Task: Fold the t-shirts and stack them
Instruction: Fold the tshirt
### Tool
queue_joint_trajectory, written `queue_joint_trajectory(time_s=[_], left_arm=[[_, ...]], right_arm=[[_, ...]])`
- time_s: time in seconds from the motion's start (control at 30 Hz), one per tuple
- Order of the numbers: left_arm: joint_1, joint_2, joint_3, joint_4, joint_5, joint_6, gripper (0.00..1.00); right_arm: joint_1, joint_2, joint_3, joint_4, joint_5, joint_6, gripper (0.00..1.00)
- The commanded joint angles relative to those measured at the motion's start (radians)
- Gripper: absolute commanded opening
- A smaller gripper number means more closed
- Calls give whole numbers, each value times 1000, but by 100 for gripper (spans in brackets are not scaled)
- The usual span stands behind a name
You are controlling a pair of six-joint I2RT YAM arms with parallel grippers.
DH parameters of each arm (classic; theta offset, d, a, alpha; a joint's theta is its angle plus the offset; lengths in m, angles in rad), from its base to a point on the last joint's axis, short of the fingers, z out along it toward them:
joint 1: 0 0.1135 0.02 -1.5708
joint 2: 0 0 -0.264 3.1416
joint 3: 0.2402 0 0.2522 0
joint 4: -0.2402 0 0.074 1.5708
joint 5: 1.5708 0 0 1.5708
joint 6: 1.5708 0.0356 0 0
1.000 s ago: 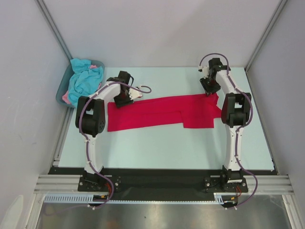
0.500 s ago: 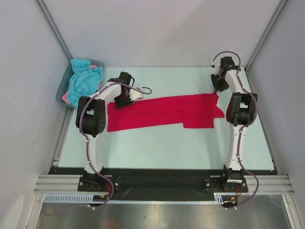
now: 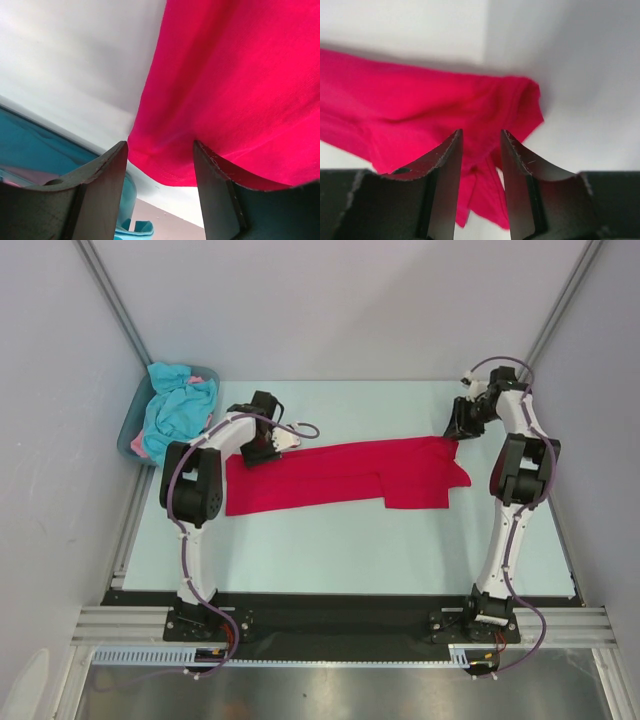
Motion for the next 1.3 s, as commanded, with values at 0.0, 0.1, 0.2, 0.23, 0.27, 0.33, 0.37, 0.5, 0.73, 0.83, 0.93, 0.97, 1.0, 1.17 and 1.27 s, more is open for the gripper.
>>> queue_joint_trajectory(time_s=[0.0,0.1,0.2,0.23,0.27,0.33,0.37,0.5,0.73,0.83,0.93,0.97,1.0,1.17,1.27], left_arm=[[-10,-45,-8,-9,-13,3,61],[-15,-43,-10,-10,-10,0,61],[-19,-40,-5,-10,-7,0,61],[-19,-37,-5,-10,-7,0,61],[-21,-37,-2,-12,-5,2,61],[-22,-36,2,-10,-4,0,61],[-24,-36,2,-10,-4,2,61],[-25,-42,2,-10,-5,6,61],[-25,-50,1,-10,-10,5,61],[-28,-49,-1,-10,-9,0,61],[-30,-48,-1,-10,-10,-1,61],[-33,-48,-2,-10,-9,-3,60],[-33,-45,-1,-10,-8,-3,61],[-35,-45,-1,-10,-12,-3,61],[-33,-48,2,-12,-13,-1,61]], right_arm=[[-45,-126,-34,-28,-97,21,41],[-65,-149,-54,-27,-103,23,41],[-77,-151,-77,-25,-121,16,40],[-77,-146,-90,-30,-137,10,40],[-76,-140,-96,-30,-144,7,39],[-74,-119,-100,-31,-160,0,39],[-76,-111,-99,-31,-158,0,39],[-80,-64,-68,-37,-161,0,38],[-90,-34,-53,-45,-166,-5,40],[-91,-25,-59,-45,-175,-8,41],[-91,-11,-54,-43,-183,-8,41],[-91,-4,-48,-43,-189,-8,41],[-91,-1,-44,-43,-189,-7,42],[-91,29,-24,-45,-218,-5,42],[-91,49,-18,-47,-233,-11,42]])
